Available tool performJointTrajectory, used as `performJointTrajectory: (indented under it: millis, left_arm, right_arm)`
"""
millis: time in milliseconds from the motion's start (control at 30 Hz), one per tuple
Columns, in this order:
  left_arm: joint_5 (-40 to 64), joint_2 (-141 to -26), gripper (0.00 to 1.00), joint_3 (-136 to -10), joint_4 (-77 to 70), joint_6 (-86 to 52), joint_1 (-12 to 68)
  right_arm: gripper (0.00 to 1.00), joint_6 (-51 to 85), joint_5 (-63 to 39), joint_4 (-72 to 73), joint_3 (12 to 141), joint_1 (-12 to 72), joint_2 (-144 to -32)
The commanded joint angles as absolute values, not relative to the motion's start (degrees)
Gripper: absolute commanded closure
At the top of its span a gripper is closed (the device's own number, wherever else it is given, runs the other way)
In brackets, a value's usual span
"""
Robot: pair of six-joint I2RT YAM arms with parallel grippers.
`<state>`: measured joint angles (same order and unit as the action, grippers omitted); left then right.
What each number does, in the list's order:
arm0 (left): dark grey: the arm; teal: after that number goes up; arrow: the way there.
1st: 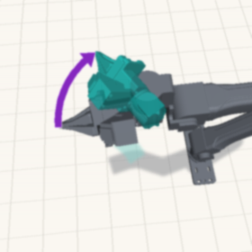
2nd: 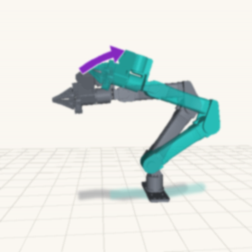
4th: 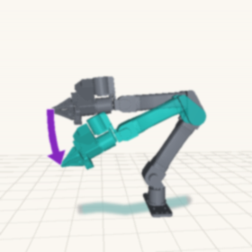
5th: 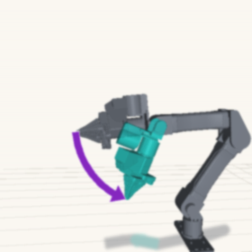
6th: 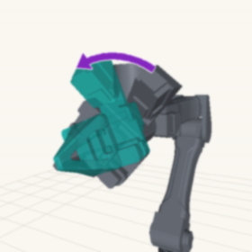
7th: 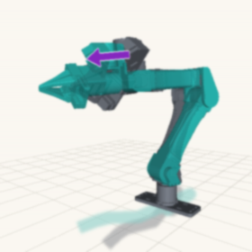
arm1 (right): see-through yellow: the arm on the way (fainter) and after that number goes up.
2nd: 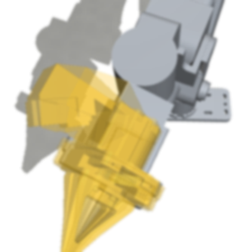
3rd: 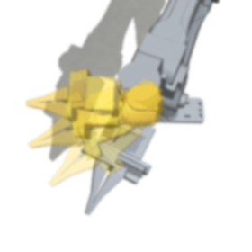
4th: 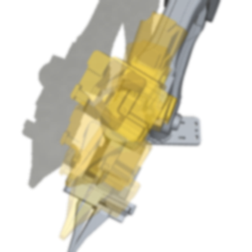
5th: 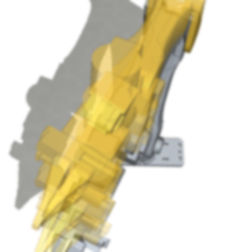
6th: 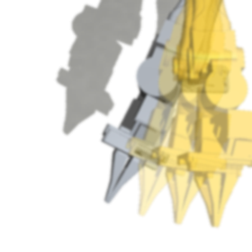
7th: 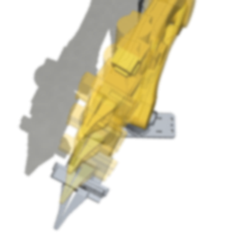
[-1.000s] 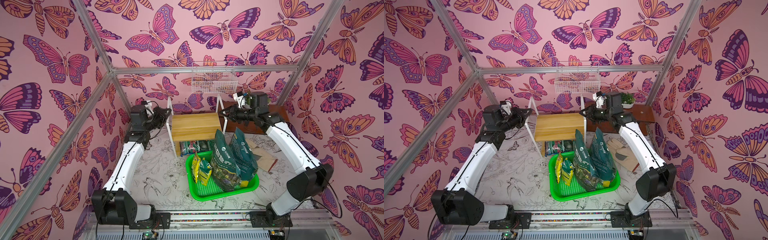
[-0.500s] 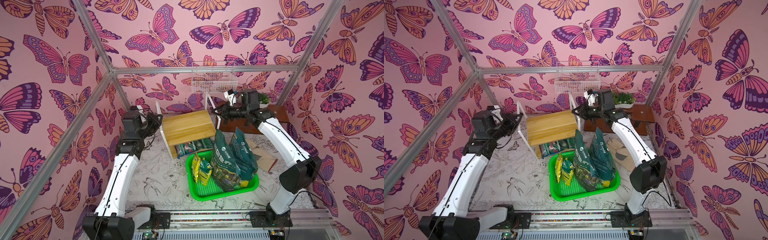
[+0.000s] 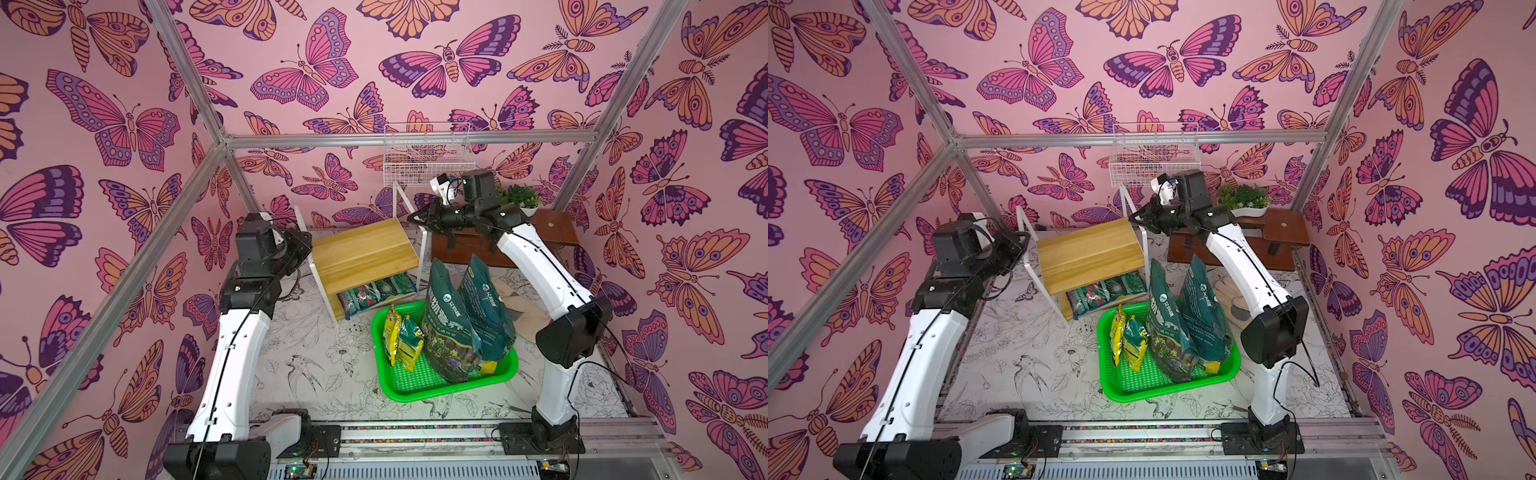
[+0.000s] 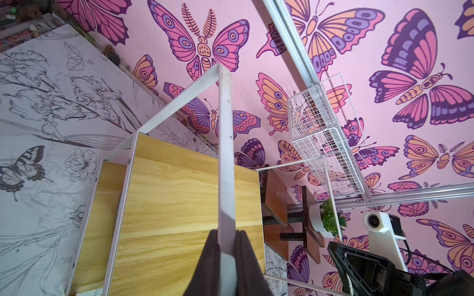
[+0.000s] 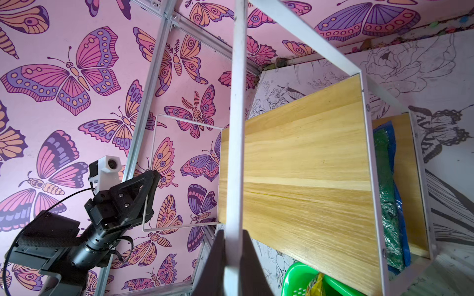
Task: Take down the fertilizer bag from the shelf
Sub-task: Adjust the shelf at the center of the board.
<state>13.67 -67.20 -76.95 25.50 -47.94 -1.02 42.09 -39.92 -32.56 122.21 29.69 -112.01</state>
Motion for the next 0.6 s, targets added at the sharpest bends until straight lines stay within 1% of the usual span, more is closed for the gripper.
performJointTrajectory:
  millis: [0,200,467,500,533,567]
  left_arm:
    - [17.9,-63.4,1.0,-82.6,13.0,-39.8,-0.4]
    - [17.3,-63.5,1.0,-83.0,14.0,-39.9,-1.6]
    - [12.8,-59.5,1.0,-75.8,14.1,-39.8,-2.7]
    - [12.2,-59.1,1.0,-75.2,14.4,-39.4,-2.8]
    - [11.5,-58.7,1.0,-74.8,14.9,-39.1,-2.8]
    - [11.4,-58.6,0.94,-74.8,15.4,-38.6,-2.9]
  right_arm:
    - [1.0,37.3,-41.1,-27.9,123.8,31.7,-112.0]
    - [0.99,37.6,-40.9,-28.4,125.6,32.2,-113.7]
    - [0.94,35.5,-40.2,-31.5,129.3,33.5,-118.4]
    - [0.92,35.4,-40.2,-31.5,129.6,33.6,-118.8]
    - [0.89,35.4,-40.2,-31.9,130.0,33.7,-119.4]
    - [0.84,35.0,-40.2,-32.4,130.3,33.6,-119.7]
